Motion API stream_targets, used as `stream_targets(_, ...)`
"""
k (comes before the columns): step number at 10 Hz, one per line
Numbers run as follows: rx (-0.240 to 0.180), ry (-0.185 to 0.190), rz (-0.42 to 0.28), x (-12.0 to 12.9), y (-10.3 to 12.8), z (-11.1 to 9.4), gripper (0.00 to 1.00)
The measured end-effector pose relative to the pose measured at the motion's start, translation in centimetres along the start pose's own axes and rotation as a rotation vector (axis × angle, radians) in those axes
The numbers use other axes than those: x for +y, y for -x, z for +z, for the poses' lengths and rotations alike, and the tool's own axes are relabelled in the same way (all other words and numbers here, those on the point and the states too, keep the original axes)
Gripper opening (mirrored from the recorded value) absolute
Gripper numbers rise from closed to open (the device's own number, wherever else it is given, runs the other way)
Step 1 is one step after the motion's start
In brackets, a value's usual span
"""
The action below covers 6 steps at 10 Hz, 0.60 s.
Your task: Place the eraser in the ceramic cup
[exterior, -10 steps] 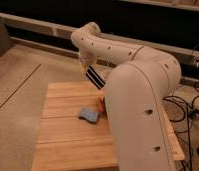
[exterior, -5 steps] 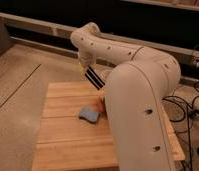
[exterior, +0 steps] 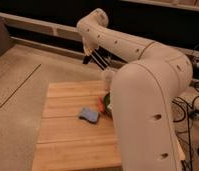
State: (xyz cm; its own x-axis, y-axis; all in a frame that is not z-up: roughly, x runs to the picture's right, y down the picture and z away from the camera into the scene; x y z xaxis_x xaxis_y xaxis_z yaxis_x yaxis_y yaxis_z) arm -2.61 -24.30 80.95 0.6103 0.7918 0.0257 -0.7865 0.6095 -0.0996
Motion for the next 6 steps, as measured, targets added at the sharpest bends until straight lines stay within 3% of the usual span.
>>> stream_targets(1, -0.113, 0.002, 0.012, -1.6, 1.4, -0.7, 0.0)
stream_targets(2, -0.203, 0.028, 0.048, -2.3, 1.7, -0.8, 0.0)
stream_targets(4, -0.298, 0.102, 0.136, -2.4, -0.4, 0.6, 0.0)
stream_targets(6, -0.323, 0.16, 0.177, -1.4, -2.8, 2.3, 0.0)
